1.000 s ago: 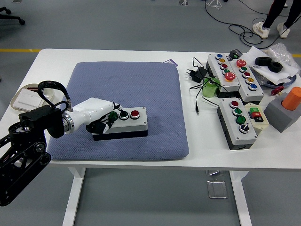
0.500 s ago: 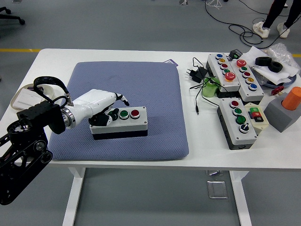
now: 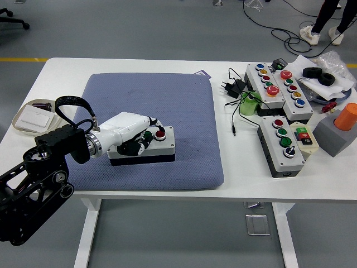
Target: Pick up the button,place it on the desk,press the button,press the button
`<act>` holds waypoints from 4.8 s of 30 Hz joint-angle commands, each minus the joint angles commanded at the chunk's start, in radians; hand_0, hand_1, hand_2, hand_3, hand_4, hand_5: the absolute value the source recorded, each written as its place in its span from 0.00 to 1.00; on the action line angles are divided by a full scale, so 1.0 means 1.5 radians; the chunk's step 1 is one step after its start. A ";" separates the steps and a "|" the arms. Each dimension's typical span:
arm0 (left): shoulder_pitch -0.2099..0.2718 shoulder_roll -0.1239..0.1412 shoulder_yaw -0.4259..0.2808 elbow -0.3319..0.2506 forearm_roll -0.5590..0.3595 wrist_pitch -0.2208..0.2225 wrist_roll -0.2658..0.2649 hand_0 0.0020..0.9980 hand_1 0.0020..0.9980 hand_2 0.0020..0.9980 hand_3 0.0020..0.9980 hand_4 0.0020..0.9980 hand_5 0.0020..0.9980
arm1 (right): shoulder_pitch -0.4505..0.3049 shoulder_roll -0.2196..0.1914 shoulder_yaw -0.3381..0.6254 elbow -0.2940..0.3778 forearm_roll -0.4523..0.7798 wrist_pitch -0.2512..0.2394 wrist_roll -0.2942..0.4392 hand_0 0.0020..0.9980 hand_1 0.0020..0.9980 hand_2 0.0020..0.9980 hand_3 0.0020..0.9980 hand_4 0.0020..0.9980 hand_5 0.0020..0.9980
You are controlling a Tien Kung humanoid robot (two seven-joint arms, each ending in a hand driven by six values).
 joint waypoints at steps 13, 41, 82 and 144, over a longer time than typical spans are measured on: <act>-0.008 -0.011 0.013 0.043 0.000 0.005 -0.007 0.03 0.00 0.01 0.74 0.23 0.00 | 0.001 -0.001 0.000 0.000 -0.001 0.000 0.002 0.63 0.50 0.54 0.58 0.26 0.02; -0.009 0.003 0.001 0.038 0.001 -0.009 -0.006 0.03 0.00 0.01 0.74 0.23 0.00 | 0.005 -0.001 0.004 0.000 -0.002 0.000 0.002 0.63 0.50 0.54 0.59 0.27 0.02; -0.002 0.007 0.001 0.003 0.010 -0.002 -0.012 0.03 0.00 0.01 0.73 0.26 0.00 | 0.001 -0.001 0.003 0.000 -0.001 0.000 0.001 0.63 0.49 0.54 0.59 0.27 0.02; 0.073 0.005 -0.240 0.155 -0.676 0.369 -0.096 0.75 0.85 0.91 0.86 0.65 1.00 | -0.001 0.002 0.003 0.000 -0.001 0.001 -0.002 0.63 0.50 0.54 0.58 0.27 0.02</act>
